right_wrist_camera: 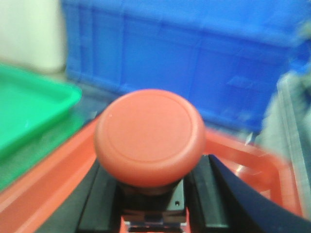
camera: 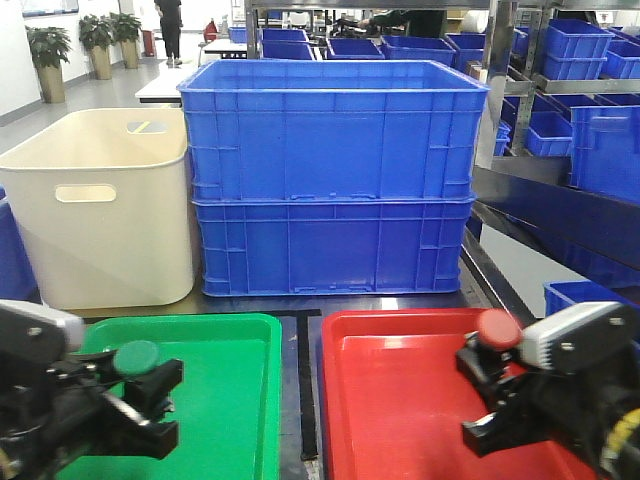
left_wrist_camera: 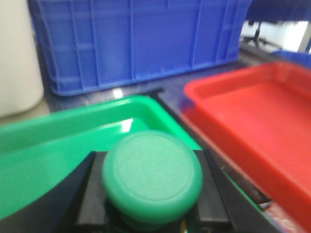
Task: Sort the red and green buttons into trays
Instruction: 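Lower both buttons onto the trays and open both grippers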
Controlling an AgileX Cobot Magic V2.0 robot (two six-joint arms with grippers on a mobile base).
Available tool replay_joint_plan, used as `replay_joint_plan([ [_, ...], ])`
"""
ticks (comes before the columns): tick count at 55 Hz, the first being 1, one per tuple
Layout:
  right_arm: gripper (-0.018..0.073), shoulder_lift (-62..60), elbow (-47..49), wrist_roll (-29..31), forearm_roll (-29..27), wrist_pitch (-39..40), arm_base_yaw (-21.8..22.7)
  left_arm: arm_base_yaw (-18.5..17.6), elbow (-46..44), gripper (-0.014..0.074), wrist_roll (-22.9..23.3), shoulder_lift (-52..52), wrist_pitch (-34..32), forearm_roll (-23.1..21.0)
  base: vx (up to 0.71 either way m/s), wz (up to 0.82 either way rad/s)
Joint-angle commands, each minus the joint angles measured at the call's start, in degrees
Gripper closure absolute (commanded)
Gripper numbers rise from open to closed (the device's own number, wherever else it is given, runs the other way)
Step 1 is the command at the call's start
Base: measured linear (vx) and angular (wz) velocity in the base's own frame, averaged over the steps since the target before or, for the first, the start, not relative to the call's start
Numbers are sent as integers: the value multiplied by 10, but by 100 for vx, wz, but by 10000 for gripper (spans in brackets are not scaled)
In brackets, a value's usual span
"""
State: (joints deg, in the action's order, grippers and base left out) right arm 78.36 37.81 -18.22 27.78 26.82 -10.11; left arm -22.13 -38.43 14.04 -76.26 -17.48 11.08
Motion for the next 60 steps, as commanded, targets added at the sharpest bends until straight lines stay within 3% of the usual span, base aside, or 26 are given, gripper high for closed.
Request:
replay_joint_plan([
  [1, 568, 37, 33, -4, 2, 70, 0, -2, -30, 591, 0, -31, -83, -4, 0, 0],
  [11, 555, 92, 36, -2, 1, 70, 0, -2, -29, 557, 0, -75, -113, -4, 0, 0],
  [21, 467, 99, 36, 0, 2, 65, 0, -3, -29, 412, 0, -81, -114, -2, 0, 0],
  [36, 131, 99, 36, 2, 1, 65, 0, -3, -29, 83, 0, -83, -109, -4, 0, 0],
  [41, 12, 99, 36, 2, 1, 65, 0, -2, -29, 12, 0, -83, -103, -4, 0, 0],
  [49, -80, 97, 36, 2, 1, 66, 0, -2, -29, -18, -9, -81, -107, -4, 0, 0],
  [60, -57, 44, 36, 2, 1, 66, 0, -2, -30, -11, -60, -37, -87, -4, 0, 0],
])
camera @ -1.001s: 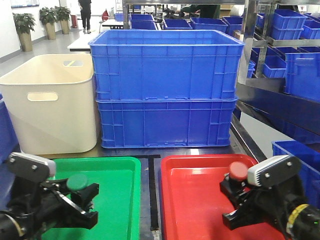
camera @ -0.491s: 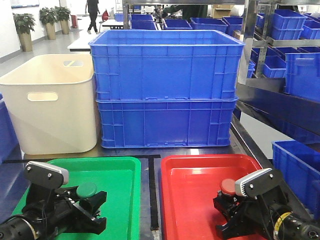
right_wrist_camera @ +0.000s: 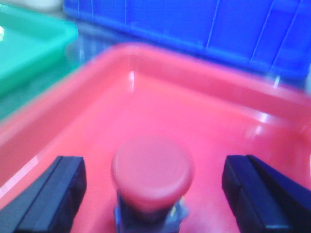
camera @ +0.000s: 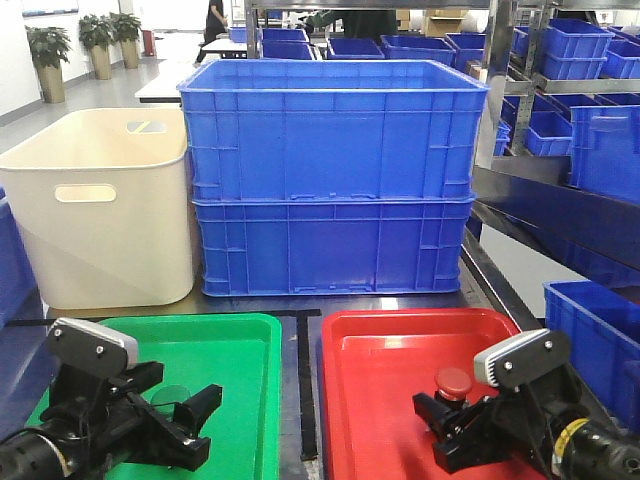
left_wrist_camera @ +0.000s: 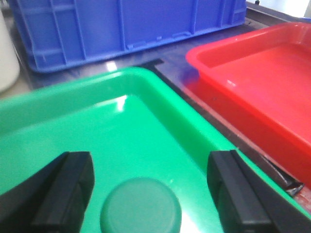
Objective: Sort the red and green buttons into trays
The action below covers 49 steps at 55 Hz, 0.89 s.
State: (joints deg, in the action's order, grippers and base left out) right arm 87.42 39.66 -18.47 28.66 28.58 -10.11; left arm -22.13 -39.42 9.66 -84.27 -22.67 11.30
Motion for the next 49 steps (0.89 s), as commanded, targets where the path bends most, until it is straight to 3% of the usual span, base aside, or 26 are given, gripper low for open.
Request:
replay_joint_plan([
  [1, -51, -55, 18, 4, -8, 48, 0, -2, -20, -10, -19, 50, -31, -6, 0, 0],
  [11, 7, -143, 18, 4, -8, 15, 0, -2, -19, 19, -30, 132, 43, -6, 0, 0],
  [19, 99, -242, 16, -10, -8, -89, 0, -2, -19, 88, -30, 219, 179, -6, 0, 0],
  [25, 282, -330, 16, -67, -8, -243, -2, -2, -19, 223, -24, 288, 335, -13, 0, 0],
  [32, 575, -413, 16, -96, -18, -422, -31, -2, -19, 484, -25, 354, 510, -80, 0, 0],
  [35, 575, -441, 16, -82, -30, -468, -52, -2, -15, 594, -27, 377, 552, -109, 0, 0],
  [44, 573, -519, 16, -6, -87, -538, -126, -3, 29, 603, -31, 462, 571, -197, 0, 0],
  [49, 572, -557, 16, 22, -112, -583, -157, -3, 77, 603, -31, 523, 556, -221, 0, 0],
])
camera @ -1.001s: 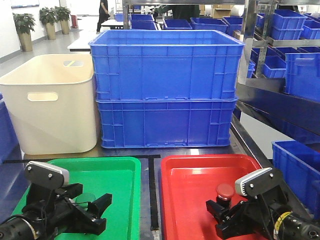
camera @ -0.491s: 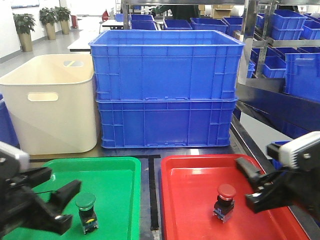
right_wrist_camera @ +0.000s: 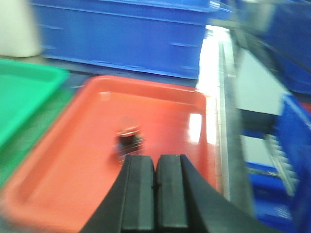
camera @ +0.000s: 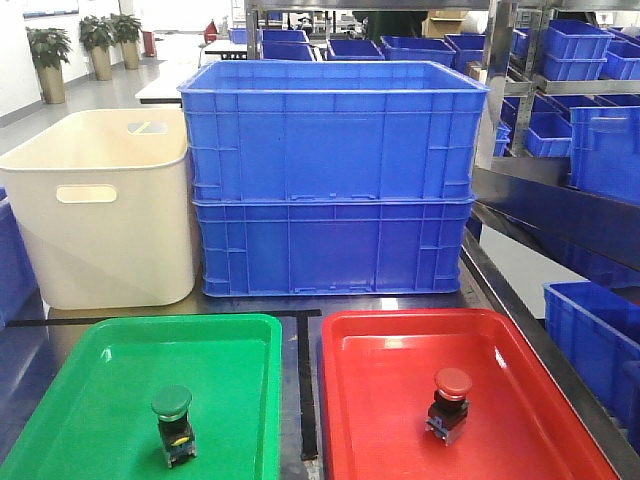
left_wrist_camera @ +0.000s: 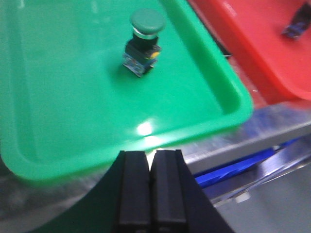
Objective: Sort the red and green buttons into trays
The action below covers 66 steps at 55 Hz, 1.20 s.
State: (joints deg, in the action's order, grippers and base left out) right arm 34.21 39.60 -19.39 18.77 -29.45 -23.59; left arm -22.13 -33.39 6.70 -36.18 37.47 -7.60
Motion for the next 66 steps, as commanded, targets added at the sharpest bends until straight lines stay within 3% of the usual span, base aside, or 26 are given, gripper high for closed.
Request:
replay_joint_plan([
  [1, 572, -30, 16, 35, -14, -10, -25, -3, 24, 603, -2, 52, -48, -34, 0, 0],
  [7, 572, -69, 16, 51, -15, -62, -34, -3, 83, 603, -2, 131, -65, -37, 0, 0],
  [15, 572, -92, 16, 54, -17, -66, -34, -3, 127, 603, -1, 191, -127, -37, 0, 0],
  [41, 572, -92, 16, 53, -16, -66, -34, -3, 134, 602, -1, 200, -137, -37, 0, 0],
  [44, 572, -92, 16, 53, -16, -66, -34, -2, 137, 602, -7, 200, -142, -13, 0, 0],
  [50, 572, -92, 16, 53, -16, -66, -34, 28, 165, 602, -35, 214, -192, 63, 0, 0],
  [54, 572, -92, 16, 53, -16, -66, -34, 66, 214, 602, -35, 242, -264, 106, 0, 1],
  [58, 572, -92, 16, 53, -16, -66, -34, 104, 273, 602, -35, 277, -348, 124, 0, 0],
  [63, 572, -92, 16, 53, -16, -66, -34, 138, 346, 602, -30, 319, -441, 117, 0, 0],
  [66, 572, -92, 16, 53, -16, -66, -34, 146, 357, 602, -23, 341, -418, 116, 0, 0],
])
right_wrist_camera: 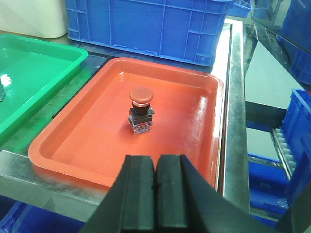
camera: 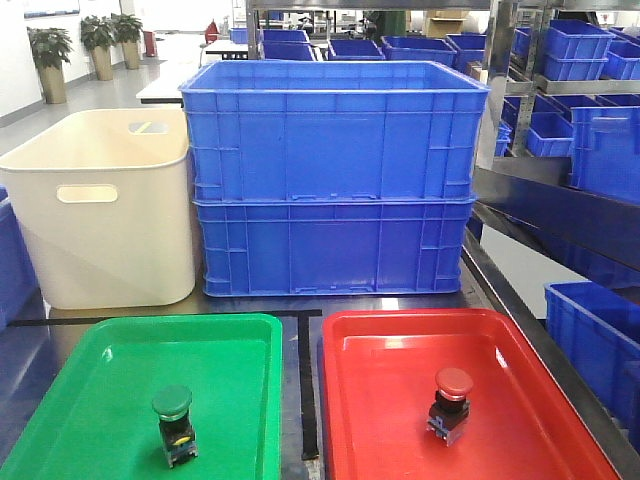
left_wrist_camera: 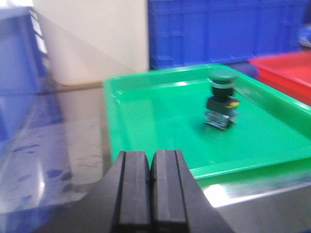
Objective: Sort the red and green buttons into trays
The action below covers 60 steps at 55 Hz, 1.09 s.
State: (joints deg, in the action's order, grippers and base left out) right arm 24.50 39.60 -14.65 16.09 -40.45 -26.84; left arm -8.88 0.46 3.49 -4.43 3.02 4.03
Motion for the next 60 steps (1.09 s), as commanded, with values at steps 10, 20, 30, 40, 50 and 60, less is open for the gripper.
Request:
replay_joint_plan([
  [10, 572, 5, 16, 6, 10, 44, -2, 17, 16, 602, 1, 61, -35, 2, 0, 0],
  [20, 572, 5, 16, 6, 10, 41, -2, 17, 16, 602, 12, 60, -30, 2, 0, 0],
  [30, 572, 5, 16, 6, 10, 40, -2, 17, 16, 602, 12, 60, -30, 2, 0, 0],
  [40, 572, 5, 16, 6, 10, 36, -2, 17, 16, 602, 12, 60, -30, 2, 0, 0],
  [50, 572, 5, 16, 6, 10, 36, -2, 17, 16, 602, 12, 60, -30, 2, 0, 0],
  [60, 572, 5, 12, 19, -2, 36, -2, 17, 16, 602, 12, 60, -30, 2, 0, 0],
])
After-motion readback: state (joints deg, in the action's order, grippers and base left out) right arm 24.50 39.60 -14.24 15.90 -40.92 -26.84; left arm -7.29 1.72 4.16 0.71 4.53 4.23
